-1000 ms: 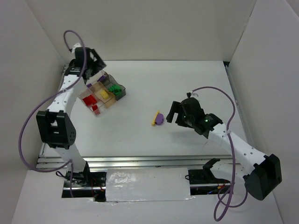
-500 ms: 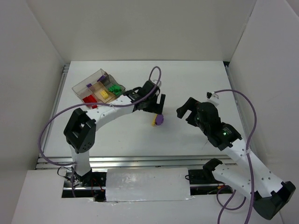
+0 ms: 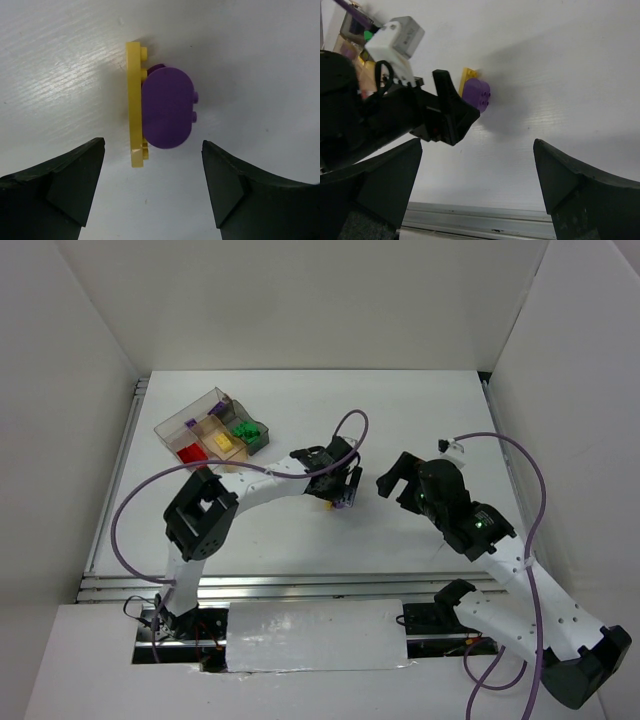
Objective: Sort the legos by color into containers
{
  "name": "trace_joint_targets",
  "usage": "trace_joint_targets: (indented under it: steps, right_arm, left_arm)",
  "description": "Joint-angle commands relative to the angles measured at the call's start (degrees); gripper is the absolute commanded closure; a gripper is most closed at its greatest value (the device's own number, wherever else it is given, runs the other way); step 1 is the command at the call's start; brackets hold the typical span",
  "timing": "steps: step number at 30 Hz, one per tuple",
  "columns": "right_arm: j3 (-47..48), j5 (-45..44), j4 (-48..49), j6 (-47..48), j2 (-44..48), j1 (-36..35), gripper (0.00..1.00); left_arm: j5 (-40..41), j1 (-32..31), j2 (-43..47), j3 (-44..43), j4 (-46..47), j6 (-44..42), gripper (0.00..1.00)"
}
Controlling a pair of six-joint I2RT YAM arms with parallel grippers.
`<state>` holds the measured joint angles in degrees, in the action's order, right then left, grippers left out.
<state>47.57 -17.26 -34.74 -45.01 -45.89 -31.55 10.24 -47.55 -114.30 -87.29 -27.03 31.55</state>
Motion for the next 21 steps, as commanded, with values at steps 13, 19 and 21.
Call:
trace_joint_targets:
  steps: [13, 19, 21]
  right_arm:
    - [-0.29, 0.47, 1.69, 1.95, 0.10, 0.35, 0.00]
    - [-2.74, 5.02, 5.64, 1.77, -0.78, 3.68, 0.00]
    - [-3.27, 7.57, 6.79, 1.95, -0.96, 5.53, 0.00]
  left_arm:
    - [2.59, 0.09, -7.43, -2.64, 4.61, -3.16, 0.61]
    - [3.20, 0.09, -1.02, 5.61, 11.28, -3.77, 1.00]
    - [3.29, 0.09, 2.66, 8.26, 13.30, -4.30, 1.00]
